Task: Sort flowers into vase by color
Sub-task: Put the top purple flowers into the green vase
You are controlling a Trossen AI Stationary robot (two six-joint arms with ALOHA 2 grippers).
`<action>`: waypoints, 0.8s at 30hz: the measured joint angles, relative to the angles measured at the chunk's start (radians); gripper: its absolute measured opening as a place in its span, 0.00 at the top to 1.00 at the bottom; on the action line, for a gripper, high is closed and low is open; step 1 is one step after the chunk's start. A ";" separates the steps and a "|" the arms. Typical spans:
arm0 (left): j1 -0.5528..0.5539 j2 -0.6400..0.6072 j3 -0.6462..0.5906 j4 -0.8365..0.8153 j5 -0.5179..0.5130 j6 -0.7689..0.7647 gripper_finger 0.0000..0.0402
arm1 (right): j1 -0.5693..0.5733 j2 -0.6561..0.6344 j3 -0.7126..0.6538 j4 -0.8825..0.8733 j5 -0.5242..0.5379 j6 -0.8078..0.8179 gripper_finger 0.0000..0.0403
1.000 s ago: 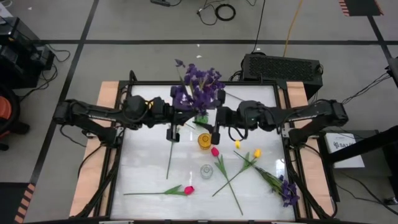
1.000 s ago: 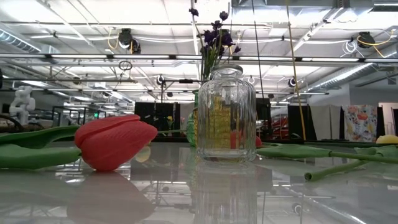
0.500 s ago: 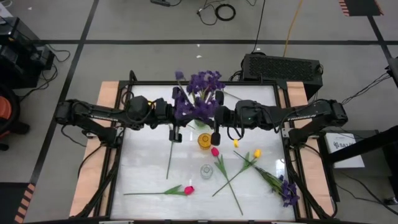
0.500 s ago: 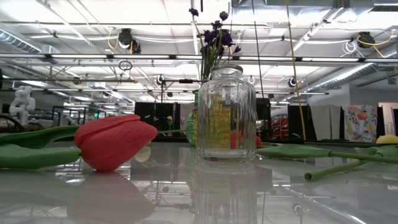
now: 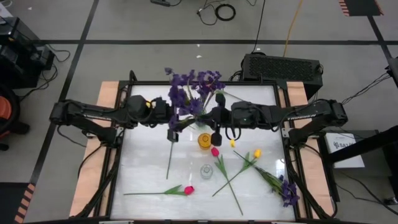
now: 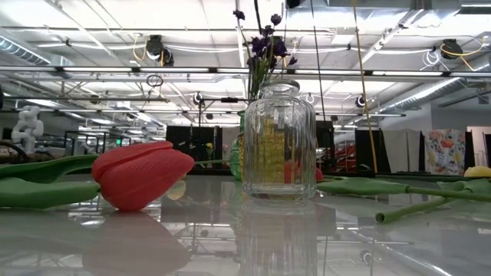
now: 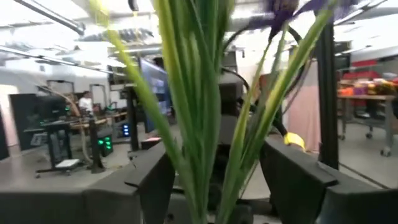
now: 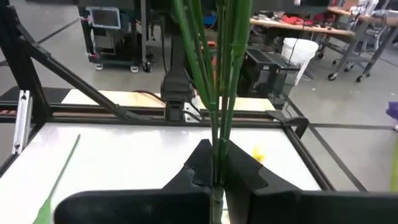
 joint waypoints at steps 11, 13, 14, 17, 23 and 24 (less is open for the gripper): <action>0.001 -0.034 0.000 -0.147 -0.007 -0.051 0.48 | -0.021 0.000 0.000 -0.022 -0.006 0.033 1.00; 0.001 -0.023 0.000 -0.144 -0.010 -0.051 0.48 | -0.021 0.000 0.000 -0.024 -0.013 0.041 1.00; 0.001 -0.018 0.000 -0.144 -0.010 -0.051 0.48 | -0.021 0.000 0.000 -0.027 -0.027 0.048 1.00; 0.001 -0.008 0.000 -0.113 -0.009 -0.048 0.48 | -0.021 0.000 0.000 -0.034 -0.034 0.055 1.00; 0.006 -0.008 0.000 -0.065 -0.015 -0.045 0.48 | -0.021 0.000 0.000 -0.055 -0.034 0.062 1.00; 0.009 -0.008 0.000 -0.056 -0.015 -0.050 0.48 | -0.021 0.000 0.000 -0.061 -0.034 0.062 1.00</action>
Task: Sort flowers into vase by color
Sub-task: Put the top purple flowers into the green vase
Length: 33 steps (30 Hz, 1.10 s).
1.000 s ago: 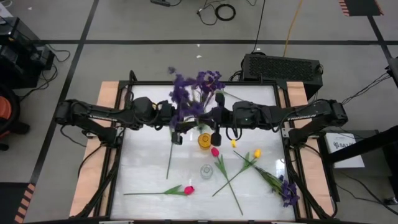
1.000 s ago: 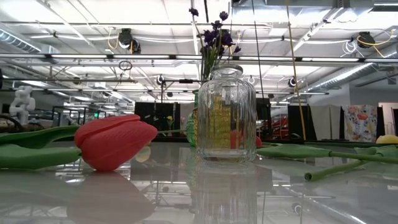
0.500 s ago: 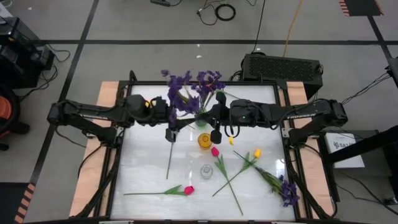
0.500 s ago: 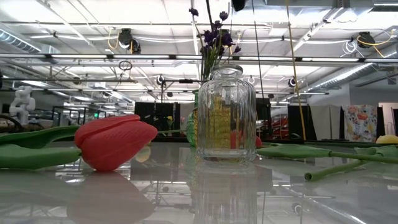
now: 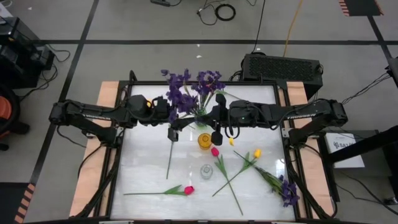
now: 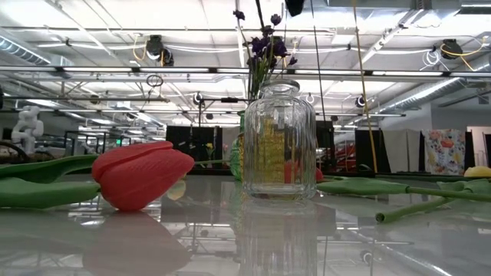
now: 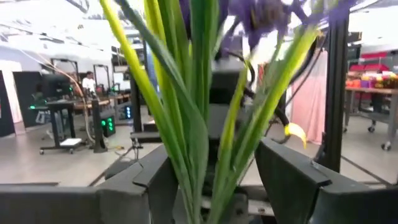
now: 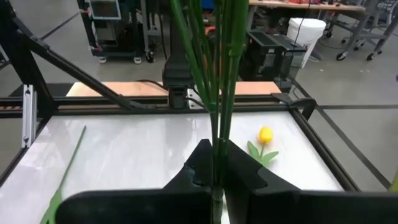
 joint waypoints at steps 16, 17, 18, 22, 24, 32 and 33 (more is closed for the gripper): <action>0.053 -0.006 0.000 -0.009 0.032 -0.003 0.96 | 0.002 0.000 0.000 -0.039 0.006 0.029 0.93; 0.053 -0.006 0.000 -0.009 0.037 -0.003 0.96 | 0.003 -0.005 0.000 -0.055 0.005 0.037 0.89; 0.053 -0.010 0.000 -0.015 0.038 -0.002 0.95 | 0.003 -0.014 0.000 -0.082 0.005 0.041 0.85; 0.061 -0.032 0.000 -0.049 0.031 0.032 0.96 | 0.003 -0.072 0.000 -0.184 0.020 0.043 0.64; 0.073 -0.037 0.000 -0.052 0.020 0.052 0.97 | 0.003 -0.112 0.000 -0.253 0.055 0.051 0.54; 0.165 -0.040 -0.070 -0.052 0.016 0.052 0.97 | 0.020 -0.293 -0.139 -0.409 0.122 0.160 0.38; 0.171 -0.040 -0.097 -0.015 0.015 0.051 0.97 | 0.026 -0.318 -0.179 -0.389 0.122 0.169 0.38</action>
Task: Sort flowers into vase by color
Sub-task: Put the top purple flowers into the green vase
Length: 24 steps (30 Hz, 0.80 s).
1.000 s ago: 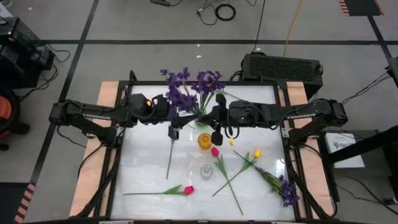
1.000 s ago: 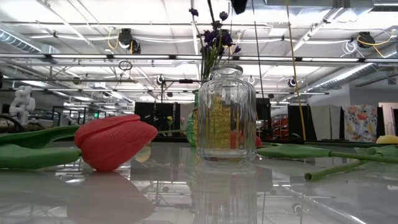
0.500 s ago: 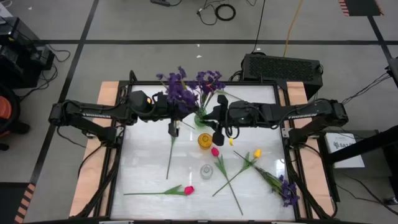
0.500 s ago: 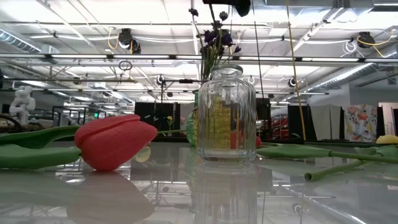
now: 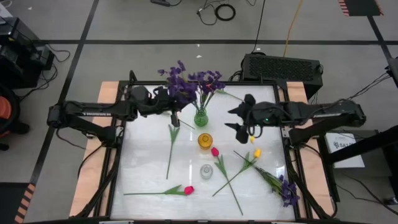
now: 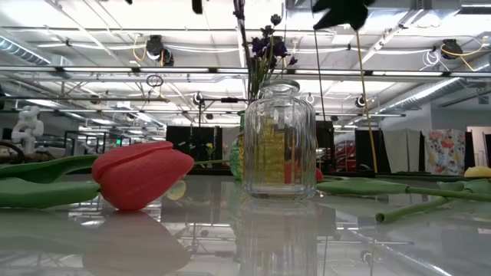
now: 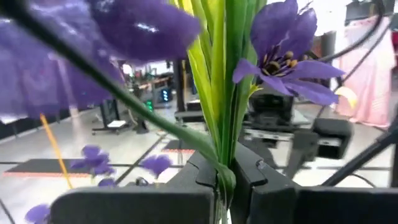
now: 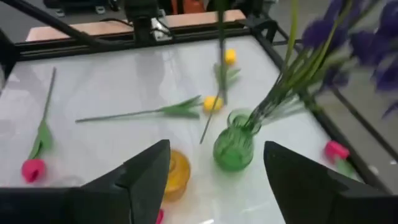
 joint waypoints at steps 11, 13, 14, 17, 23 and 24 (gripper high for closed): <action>0.071 0.017 -0.166 0.208 -0.002 -0.026 0.97 | 0.022 -0.138 -0.328 0.313 -0.008 0.021 0.45; 0.078 0.023 -0.180 0.241 -0.002 -0.047 0.97 | 0.020 -0.140 -0.328 0.315 -0.009 0.020 0.46; 0.081 0.028 -0.184 0.268 0.000 -0.055 0.97 | 0.020 -0.141 -0.328 0.316 -0.010 0.018 0.47; 0.088 0.036 -0.202 0.278 0.006 -0.079 0.97 | 0.020 -0.141 -0.328 0.325 -0.010 0.006 0.48; 0.095 0.092 -0.202 0.320 0.005 -0.071 0.97 | 0.020 -0.141 -0.328 0.331 -0.010 0.004 0.49; 0.098 0.099 -0.202 0.321 0.005 -0.068 0.97 | 0.020 -0.141 -0.328 0.331 -0.010 0.004 0.49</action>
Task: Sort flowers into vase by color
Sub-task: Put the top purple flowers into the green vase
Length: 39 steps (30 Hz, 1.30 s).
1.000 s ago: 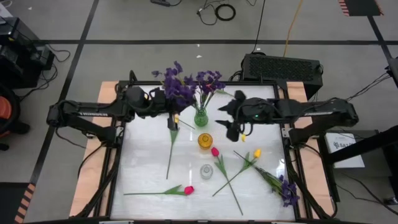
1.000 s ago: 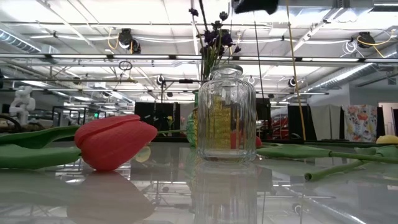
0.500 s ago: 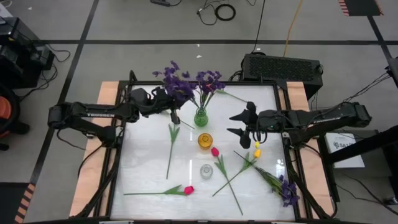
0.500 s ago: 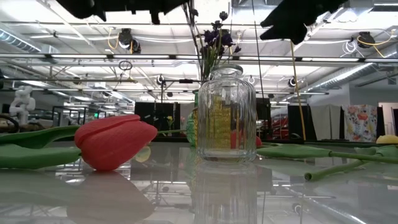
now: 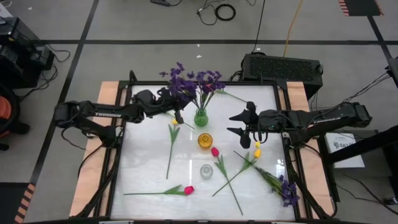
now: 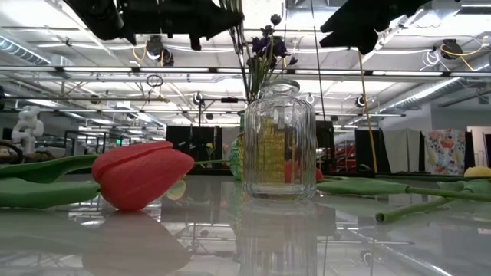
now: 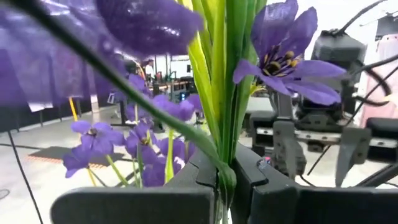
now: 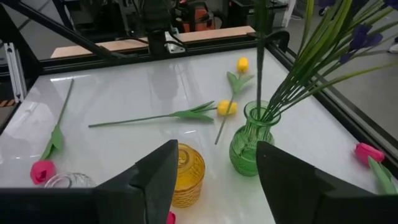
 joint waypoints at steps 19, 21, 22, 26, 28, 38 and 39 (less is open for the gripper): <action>0.015 0.104 -0.016 0.062 0.022 0.023 0.97 | 0.002 0.000 0.000 -0.003 -0.001 0.005 0.48; 0.017 0.111 -0.016 0.062 0.040 0.023 0.97 | 0.002 0.000 0.000 -0.003 -0.001 0.006 0.48; 0.018 0.115 -0.016 0.061 0.051 0.024 0.97 | 0.002 0.000 0.000 -0.003 -0.002 0.006 0.48; 0.018 0.118 -0.016 0.035 0.065 0.063 0.97 | 0.002 0.000 0.000 -0.007 -0.002 0.007 0.48; 0.023 0.118 -0.016 0.001 0.065 0.075 0.95 | 0.002 0.000 0.000 -0.011 -0.002 0.015 0.48; 0.036 0.119 -0.016 -0.045 0.056 0.068 0.60 | 0.002 0.000 0.000 -0.017 -0.004 0.018 0.48; 0.036 0.119 -0.016 -0.050 0.045 0.068 0.57 | 0.002 0.000 0.000 -0.017 -0.004 0.019 0.48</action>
